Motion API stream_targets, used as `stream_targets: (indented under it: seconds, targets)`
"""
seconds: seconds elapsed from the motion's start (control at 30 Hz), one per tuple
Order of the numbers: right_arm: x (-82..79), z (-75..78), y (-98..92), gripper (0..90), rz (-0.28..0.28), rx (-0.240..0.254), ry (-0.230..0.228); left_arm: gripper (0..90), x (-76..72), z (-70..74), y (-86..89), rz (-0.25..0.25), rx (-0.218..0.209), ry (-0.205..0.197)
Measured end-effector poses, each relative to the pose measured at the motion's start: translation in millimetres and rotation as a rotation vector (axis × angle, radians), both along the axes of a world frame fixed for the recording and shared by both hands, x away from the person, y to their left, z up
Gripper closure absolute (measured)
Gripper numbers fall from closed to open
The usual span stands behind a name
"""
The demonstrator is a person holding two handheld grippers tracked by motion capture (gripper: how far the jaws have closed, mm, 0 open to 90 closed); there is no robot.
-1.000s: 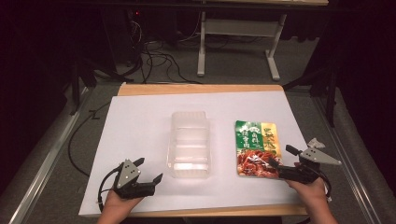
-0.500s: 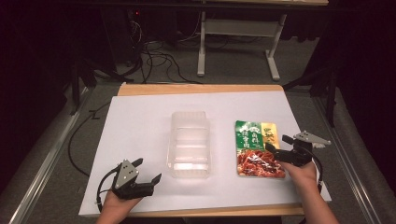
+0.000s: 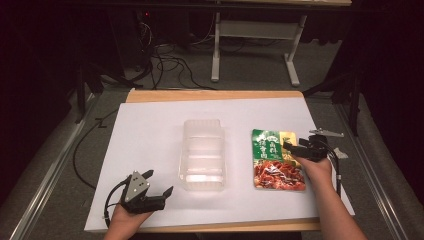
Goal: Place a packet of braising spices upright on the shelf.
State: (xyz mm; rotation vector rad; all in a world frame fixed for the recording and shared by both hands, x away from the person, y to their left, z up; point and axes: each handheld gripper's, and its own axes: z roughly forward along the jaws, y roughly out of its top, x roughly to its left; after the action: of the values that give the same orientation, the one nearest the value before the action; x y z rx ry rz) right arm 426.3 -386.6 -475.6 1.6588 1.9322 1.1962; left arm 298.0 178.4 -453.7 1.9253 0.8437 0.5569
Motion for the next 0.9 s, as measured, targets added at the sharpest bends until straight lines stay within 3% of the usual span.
stream_targets:
  seconds: [0.17,0.33,0.53,0.73,0.9]
  targets:
    - [14.7,-3.0,-4.0,17.4,-0.027,0.028,0.045,14.8,-1.6,0.0,1.3,0.007,0.001,-0.001]
    - [15.6,-3.3,-4.1,20.0,-0.007,0.061,0.071,14.8,-2.2,-0.2,0.6,0.005,0.003,0.000]
    - [11.3,-2.0,-4.7,23.8,0.018,0.115,0.043,14.8,-2.2,-0.1,-0.9,-0.003,0.012,-0.003]
    - [4.4,1.8,-4.4,29.7,0.048,0.132,-0.001,14.8,-2.1,0.0,-0.2,-0.004,0.014,-0.005]
    - [-0.3,2.4,-3.8,34.1,0.077,0.144,-0.011,14.8,-2.4,0.4,-0.3,-0.009,0.013,-0.006]
